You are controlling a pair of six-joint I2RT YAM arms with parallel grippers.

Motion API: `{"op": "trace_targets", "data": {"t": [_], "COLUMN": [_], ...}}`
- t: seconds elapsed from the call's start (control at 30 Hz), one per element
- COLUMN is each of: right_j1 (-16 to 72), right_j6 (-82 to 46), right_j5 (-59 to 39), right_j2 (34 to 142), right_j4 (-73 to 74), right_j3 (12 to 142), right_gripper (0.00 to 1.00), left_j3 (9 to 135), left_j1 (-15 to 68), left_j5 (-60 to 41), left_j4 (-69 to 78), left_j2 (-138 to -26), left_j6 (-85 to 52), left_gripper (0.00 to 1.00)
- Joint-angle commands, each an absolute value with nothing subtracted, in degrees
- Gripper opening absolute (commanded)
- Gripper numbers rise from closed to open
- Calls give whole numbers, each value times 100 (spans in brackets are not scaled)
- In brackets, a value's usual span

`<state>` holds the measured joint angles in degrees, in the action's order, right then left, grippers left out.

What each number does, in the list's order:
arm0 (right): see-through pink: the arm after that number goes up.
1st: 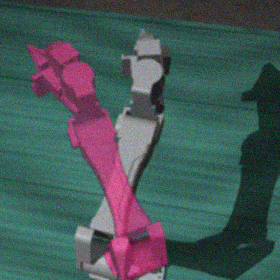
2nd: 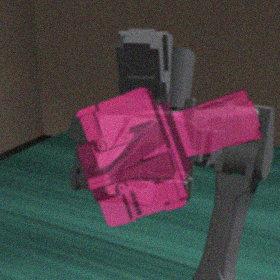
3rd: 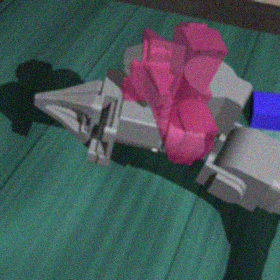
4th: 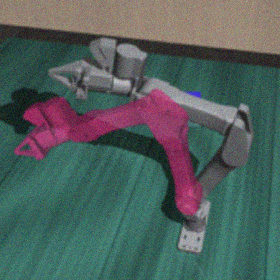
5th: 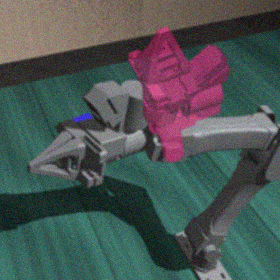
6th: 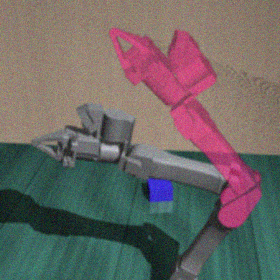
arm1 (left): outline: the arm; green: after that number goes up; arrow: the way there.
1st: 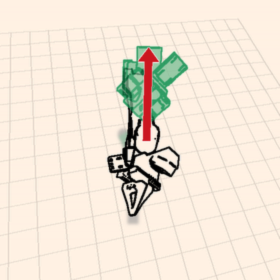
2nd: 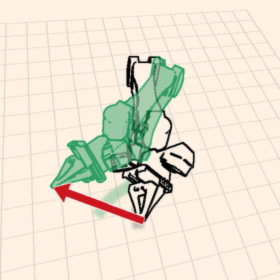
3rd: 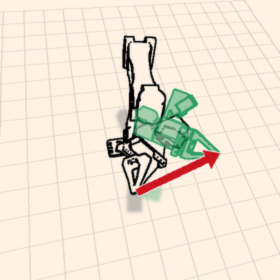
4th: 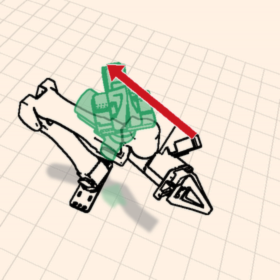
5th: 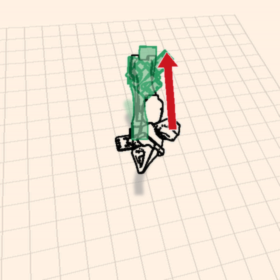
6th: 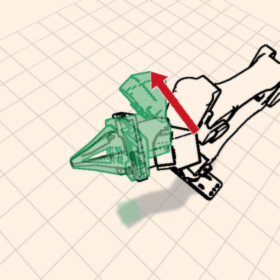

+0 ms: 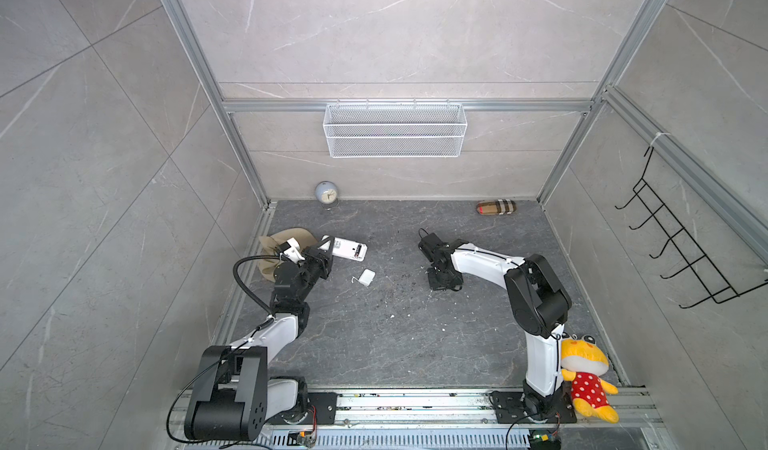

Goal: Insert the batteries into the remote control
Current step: 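Lift the battery with the right gripper while the left gripper raises the remote, then carry the battery to the remote's open compartment with the right gripper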

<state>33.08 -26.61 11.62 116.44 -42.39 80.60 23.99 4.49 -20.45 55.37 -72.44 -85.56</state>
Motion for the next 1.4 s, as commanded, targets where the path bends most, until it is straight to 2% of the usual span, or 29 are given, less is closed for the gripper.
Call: {"op": "trace_targets", "data": {"t": [0.0, 0.1, 0.23, 0.4, 0.53, 0.63, 0.9, 1.13, 1.37], "right_j1": [3296, 3294, 3256, 3212, 3174, 3074, 2919, 2920, 2912], "right_j6": [-2716, -2650, -2587, -2564, -2582, -2640, -2908, -3218, -3680], "right_j5": [1028, 1021, 1002, 890, 826, 639, 234, 227, 395], "right_j2": [11887, 11959, 12052, 12102, 12142, 12137, 12109, 11755, 11053], "right_j4": [-4182, -4184, -4189, -4142, -4077, -3932, -3772, -3581, -3286], "right_j3": [7797, 7864, 7953, 7953, 7901, 7787, 7606, 7439, 7235], "right_gripper": [18, 24, 25, 22, 13, 13, 14, 7, 6], "left_j3": [2517, 2522, 2479, 2496, 2511, 2561, 2647, 2998, 3500], "left_j1": [522, 570, 576, 580, 664, 767, 1162, 1737, 1959], "left_j5": [-2206, -2215, -2224, -2241, -2168, -2151, -1593, -886, -776], "left_j4": [5918, 5775, 5757, 5699, 5590, 5652, 6571, 8076, 8097], "left_j2": [-7224, -7195, -7168, -7100, -7074, -7227, -7973, -9345, -9940], "left_j6": [-8551, -8437, -8401, -8369, -8258, -8239, -8684, -9280, -8973], "left_gripper": [0, 0, 0, 0, 0, 0, 0, 0, 0]}}
